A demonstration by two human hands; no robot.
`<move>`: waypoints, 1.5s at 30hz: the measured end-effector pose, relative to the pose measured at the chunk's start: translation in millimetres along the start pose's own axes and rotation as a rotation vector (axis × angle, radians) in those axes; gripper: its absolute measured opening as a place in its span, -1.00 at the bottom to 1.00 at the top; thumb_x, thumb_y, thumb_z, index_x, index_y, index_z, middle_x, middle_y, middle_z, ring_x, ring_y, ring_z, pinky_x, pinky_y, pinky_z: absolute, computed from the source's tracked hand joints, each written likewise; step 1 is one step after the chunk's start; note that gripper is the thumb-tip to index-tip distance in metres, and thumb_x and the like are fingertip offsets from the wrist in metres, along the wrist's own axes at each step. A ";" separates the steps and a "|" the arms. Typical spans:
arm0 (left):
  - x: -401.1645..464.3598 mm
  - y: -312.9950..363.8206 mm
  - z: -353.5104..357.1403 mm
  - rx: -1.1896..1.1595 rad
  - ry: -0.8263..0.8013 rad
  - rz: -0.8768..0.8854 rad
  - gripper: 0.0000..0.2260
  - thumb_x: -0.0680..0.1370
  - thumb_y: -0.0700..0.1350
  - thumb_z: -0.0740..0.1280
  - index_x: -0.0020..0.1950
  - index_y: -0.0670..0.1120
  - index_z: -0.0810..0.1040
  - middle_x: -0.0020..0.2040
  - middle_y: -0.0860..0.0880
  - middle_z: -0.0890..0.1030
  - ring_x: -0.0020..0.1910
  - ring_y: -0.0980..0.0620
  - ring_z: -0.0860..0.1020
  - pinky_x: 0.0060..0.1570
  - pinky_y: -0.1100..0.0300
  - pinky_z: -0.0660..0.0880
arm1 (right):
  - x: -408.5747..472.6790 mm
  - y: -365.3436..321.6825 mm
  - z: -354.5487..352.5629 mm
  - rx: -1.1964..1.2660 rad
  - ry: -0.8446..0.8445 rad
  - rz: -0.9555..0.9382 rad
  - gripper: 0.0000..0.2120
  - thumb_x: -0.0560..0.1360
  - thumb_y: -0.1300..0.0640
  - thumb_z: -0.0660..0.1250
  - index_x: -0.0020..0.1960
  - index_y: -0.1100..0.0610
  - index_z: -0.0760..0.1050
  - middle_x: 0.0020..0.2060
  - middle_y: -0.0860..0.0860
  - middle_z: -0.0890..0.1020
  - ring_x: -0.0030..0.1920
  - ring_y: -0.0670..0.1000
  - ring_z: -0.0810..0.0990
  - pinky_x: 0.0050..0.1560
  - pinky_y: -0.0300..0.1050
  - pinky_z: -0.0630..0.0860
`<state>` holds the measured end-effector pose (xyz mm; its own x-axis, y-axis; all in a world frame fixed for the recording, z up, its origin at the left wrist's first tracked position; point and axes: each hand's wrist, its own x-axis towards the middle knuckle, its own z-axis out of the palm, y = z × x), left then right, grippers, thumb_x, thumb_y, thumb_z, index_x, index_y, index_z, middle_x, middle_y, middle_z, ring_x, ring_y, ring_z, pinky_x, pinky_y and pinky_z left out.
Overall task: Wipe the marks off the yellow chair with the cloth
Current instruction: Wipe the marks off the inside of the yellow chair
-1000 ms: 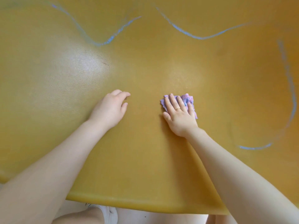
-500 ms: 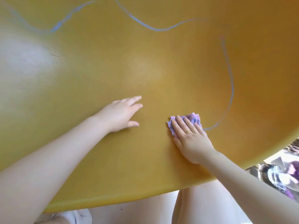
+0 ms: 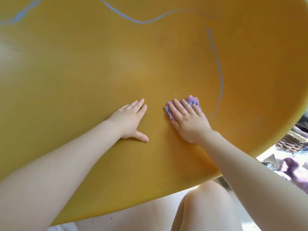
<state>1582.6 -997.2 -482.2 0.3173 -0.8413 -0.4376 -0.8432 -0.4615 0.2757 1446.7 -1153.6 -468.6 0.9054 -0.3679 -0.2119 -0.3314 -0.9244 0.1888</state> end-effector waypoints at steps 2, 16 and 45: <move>2.5 -0.5 -0.8 -0.022 -0.005 -0.005 0.03 0.33 0.33 0.34 0.51 -0.07 -0.22 0.52 -0.02 -0.30 0.52 0.06 -0.21 0.47 0.15 -0.15 | 23.8 3.8 -0.4 0.005 0.000 0.042 -0.48 0.59 -0.09 -0.13 0.50 0.05 0.01 0.50 -0.01 0.10 0.49 0.06 0.07 0.44 0.05 -0.03; 7.3 15.0 -2.5 -0.057 0.104 -0.045 -0.09 0.40 0.33 0.26 0.53 -0.06 -0.13 0.54 -0.01 -0.24 0.53 0.02 -0.14 0.48 0.09 -0.13 | -110.4 13.5 -12.3 -0.091 0.004 -0.028 -0.32 0.60 -0.08 -0.31 0.16 0.06 0.57 0.13 0.01 0.63 0.11 0.08 0.61 0.12 -0.06 0.24; 21.4 13.6 1.8 -0.108 0.143 -0.021 0.03 0.29 0.39 0.31 0.52 -0.02 -0.15 0.54 0.05 -0.22 0.53 0.01 -0.17 0.50 0.06 -0.09 | -65.8 81.3 -30.0 -0.278 0.151 0.238 -0.53 0.50 -0.01 0.02 0.25 0.18 0.49 0.19 0.12 0.59 0.21 0.16 0.54 0.27 -0.02 0.23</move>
<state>1577.2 -1020.9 -489.4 0.3994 -0.8592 -0.3199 -0.7866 -0.5004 0.3619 1368.1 -1201.5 -410.5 0.8477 -0.5304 0.0087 -0.4709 -0.7449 0.4726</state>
